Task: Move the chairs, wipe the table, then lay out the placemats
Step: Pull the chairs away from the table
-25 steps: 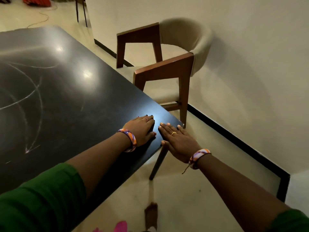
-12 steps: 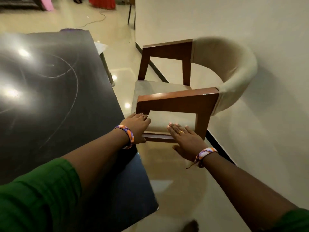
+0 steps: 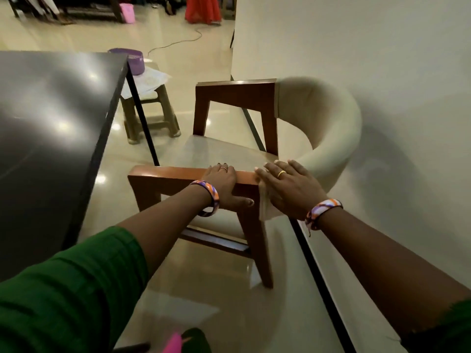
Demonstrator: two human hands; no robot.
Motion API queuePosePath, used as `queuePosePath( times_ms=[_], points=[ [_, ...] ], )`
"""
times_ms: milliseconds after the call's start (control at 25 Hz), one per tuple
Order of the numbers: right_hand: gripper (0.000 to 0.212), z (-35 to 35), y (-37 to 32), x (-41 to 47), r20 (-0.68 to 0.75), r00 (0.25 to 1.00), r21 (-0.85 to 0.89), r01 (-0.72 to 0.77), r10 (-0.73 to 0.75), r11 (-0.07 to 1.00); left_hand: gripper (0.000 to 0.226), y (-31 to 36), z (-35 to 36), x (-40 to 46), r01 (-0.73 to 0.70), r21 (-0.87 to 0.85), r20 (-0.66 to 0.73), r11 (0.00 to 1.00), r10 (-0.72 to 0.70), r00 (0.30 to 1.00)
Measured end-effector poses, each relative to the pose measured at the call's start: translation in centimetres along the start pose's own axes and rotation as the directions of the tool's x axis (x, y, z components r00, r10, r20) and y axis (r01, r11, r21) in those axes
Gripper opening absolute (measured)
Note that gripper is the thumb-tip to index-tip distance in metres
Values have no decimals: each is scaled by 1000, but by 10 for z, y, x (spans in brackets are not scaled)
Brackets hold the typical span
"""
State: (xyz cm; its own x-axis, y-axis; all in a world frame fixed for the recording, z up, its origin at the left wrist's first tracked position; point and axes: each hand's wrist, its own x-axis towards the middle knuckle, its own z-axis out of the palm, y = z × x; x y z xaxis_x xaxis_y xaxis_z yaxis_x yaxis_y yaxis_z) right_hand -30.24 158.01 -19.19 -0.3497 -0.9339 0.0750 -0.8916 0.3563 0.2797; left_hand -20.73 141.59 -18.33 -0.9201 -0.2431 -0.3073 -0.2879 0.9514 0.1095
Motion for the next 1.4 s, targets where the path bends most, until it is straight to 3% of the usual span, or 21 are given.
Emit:
queuePosePath(
  times_ms=[120, 240, 320, 400, 520, 600, 720, 1200, 1400],
  points=[
    [73, -10, 46, 10, 163, 985, 106, -76, 58, 992, 68, 46, -15, 27, 67, -51, 77, 996, -63, 995],
    [71, -15, 66, 24, 231, 973, 127, -33, 3, 991, 60, 62, -30, 47, 102, -33, 190, 994, -94, 977],
    [71, -11, 72, 33, 292, 955, 159, 3, -50, 987, 46, 76, -48, 53, 62, 102, 250, 993, -86, 964],
    [73, -6, 80, 42, 315, 943, 203, 41, -104, 978, 41, 88, -60, 52, 132, 89, 296, 987, -152, 943],
    [75, 4, 85, 43, 186, 962, 189, 163, -198, 968, 46, 78, -53, 66, 170, 71, 271, 983, -183, 945],
    [74, 7, 86, 40, 92, 966, 156, 226, -242, 961, 54, 80, -41, 57, 313, -52, 297, 948, -285, 911],
    [75, 8, 88, 35, 30, 959, 140, 276, -282, 951, 68, 93, -34, 49, 378, -132, 253, 916, -337, 907],
    [70, 2, 98, -44, -32, 868, 135, 495, -495, 858, 68, 164, 12, -1, 495, -269, 198, 826, -455, 868],
    [65, 5, 93, -89, -241, 851, 109, 502, -467, 858, 70, 188, 28, -26, 523, -334, 155, 784, -502, 851]
  ],
)
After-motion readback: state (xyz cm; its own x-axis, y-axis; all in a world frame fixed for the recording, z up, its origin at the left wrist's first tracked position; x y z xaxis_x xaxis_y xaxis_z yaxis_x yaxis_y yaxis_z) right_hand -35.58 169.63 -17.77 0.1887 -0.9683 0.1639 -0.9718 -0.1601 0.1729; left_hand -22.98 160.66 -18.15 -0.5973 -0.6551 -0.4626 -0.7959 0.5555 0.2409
